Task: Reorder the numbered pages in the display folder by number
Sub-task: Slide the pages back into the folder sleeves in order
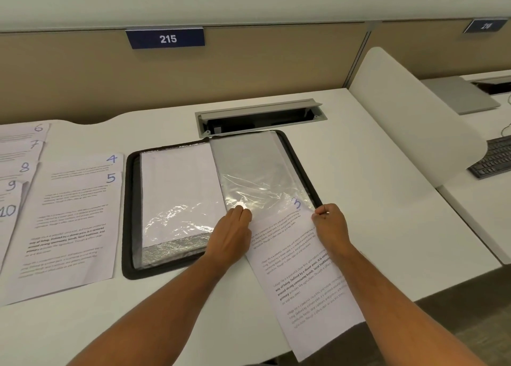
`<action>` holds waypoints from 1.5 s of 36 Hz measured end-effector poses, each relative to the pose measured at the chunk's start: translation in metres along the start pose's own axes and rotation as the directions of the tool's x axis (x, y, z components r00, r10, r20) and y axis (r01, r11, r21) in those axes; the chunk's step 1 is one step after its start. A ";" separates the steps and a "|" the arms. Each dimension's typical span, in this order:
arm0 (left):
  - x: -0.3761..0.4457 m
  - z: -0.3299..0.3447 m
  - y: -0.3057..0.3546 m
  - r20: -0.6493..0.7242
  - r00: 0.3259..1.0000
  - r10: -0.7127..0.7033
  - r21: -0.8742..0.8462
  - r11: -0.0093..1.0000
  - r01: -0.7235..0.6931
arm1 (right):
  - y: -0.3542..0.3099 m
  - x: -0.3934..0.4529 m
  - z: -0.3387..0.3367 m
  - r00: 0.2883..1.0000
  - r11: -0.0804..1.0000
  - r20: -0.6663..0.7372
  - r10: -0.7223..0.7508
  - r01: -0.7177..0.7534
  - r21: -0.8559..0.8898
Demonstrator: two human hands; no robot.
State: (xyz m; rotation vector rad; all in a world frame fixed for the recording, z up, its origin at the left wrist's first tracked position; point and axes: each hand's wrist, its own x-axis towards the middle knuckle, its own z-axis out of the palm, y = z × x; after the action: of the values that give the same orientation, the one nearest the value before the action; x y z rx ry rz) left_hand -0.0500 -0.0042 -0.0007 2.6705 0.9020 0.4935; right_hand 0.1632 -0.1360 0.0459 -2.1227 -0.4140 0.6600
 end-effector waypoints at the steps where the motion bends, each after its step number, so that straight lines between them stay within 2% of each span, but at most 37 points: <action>1: 0.000 0.000 0.000 -0.004 1.000 -0.003 0.002 1.000 0.003 | 0.001 0.000 0.000 1.000 1.000 -0.008 -0.004 0.004 -0.001; 5: 0.000 0.003 -0.001 0.005 0.997 -0.072 0.024 0.997 0.072 | 0.008 0.001 0.001 0.998 0.997 -0.042 -0.054 0.051 -0.058; 8: 0.001 0.006 -0.003 0.025 0.992 -0.120 0.044 0.992 0.119 | 0.013 -0.002 0.001 0.987 0.968 -0.030 -0.155 0.146 -0.204; 10: 0.003 0.008 -0.002 0.033 0.991 -0.126 0.052 0.991 0.124 | 0.016 -0.006 0.001 0.960 0.911 -0.054 -0.276 0.243 -0.334; 12: 0.005 0.008 0.000 0.029 0.991 -0.131 0.060 0.990 0.130 | 0.021 -0.012 0.004 0.864 0.778 -0.096 -0.494 0.390 -0.492; 14: 0.006 0.008 0.002 0.017 0.991 -0.132 0.061 0.990 0.131 | 0.024 -0.017 0.010 0.723 0.601 -0.036 -0.690 0.544 -0.586; 16: 0.006 0.009 0.003 0.009 0.991 -0.131 0.067 0.989 0.130 | 0.026 -0.023 0.021 0.577 0.405 0.162 -0.801 0.721 -0.562; 17: 0.005 0.009 0.003 0.007 0.991 -0.133 0.074 0.988 0.132 | 0.026 -0.026 0.028 0.514 0.320 0.282 -0.810 0.791 -0.522; 19: 0.005 0.008 0.004 -0.003 0.991 -0.136 0.076 0.988 0.136 | 0.026 -0.032 0.043 0.466 0.261 0.484 -0.741 0.864 -0.431; 21: 0.005 0.007 0.005 -0.013 0.990 -0.142 0.069 0.987 0.143 | 0.023 -0.039 0.056 0.492 0.291 0.619 -0.612 0.868 -0.403; 23: 0.005 0.006 0.005 -0.014 0.988 -0.151 0.065 0.986 0.152 | 0.018 -0.043 0.064 0.511 0.305 0.689 -0.513 0.859 -0.410; 25: 0.004 0.005 0.004 -0.017 0.989 -0.150 0.060 0.987 0.151 | 0.015 -0.043 0.070 0.523 0.295 0.709 -0.474 0.852 -0.432; 31: -0.001 0.005 0.005 0.004 0.994 -0.111 0.017 0.994 0.111 | 0.008 -0.038 0.083 0.618 0.292 0.695 -0.367 0.786 -0.545; 33: -0.003 0.005 0.006 0.021 0.994 -0.104 0.010 0.995 0.104 | 0.005 -0.037 0.087 0.624 0.298 0.696 -0.357 0.782 -0.548; 35: -0.004 0.004 0.007 0.016 0.996 -0.088 0.009 0.996 0.088 | 0.004 -0.034 0.090 0.589 0.293 0.722 -0.363 0.808 -0.511; 39: -0.004 -0.003 0.006 -0.004 0.998 -0.068 0.012 0.998 0.068 | 0.006 -0.023 0.087 0.456 0.297 0.796 -0.398 0.885 -0.358; 42: -0.001 -0.004 0.007 -0.013 0.998 -0.055 0.022 0.998 0.056 | 0.010 -0.015 0.077 0.393 0.281 0.794 -0.464 0.915 -0.289; 44: 0.002 -0.002 0.008 -0.030 0.999 -0.045 0.012 0.999 0.045 | 0.016 -0.013 0.070 0.422 0.266 0.734 -0.532 0.906 -0.328; 46: 0.005 0.000 0.010 -0.040 0.999 -0.033 0.005 0.999 0.033 | 0.022 -0.012 0.063 0.466 0.260 0.603 -0.647 0.879 -0.399; 48: 0.009 0.002 0.012 -0.030 0.999 -0.027 0.003 1.000 0.027 | 0.030 -0.010 0.060 0.519 0.288 0.489 -0.701 0.834 -0.472; 51: 0.013 0.004 0.016 -0.020 1.000 0.009 -0.005 1.000 -0.009 | 0.037 -0.006 0.060 0.626 0.337 0.488 -0.608 0.760 -0.555; 54: 0.014 0.006 0.017 -0.011 0.999 0.041 0.003 0.999 -0.041 | 0.041 -0.001 0.061 0.640 0.343 0.587 -0.496 0.765 -0.544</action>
State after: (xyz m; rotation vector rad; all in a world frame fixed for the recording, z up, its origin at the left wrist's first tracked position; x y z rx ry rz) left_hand -0.0283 -0.0091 0.0031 2.6960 0.8534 0.5164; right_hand 0.1283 -0.1219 -0.0174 -2.2722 -1.9478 0.3407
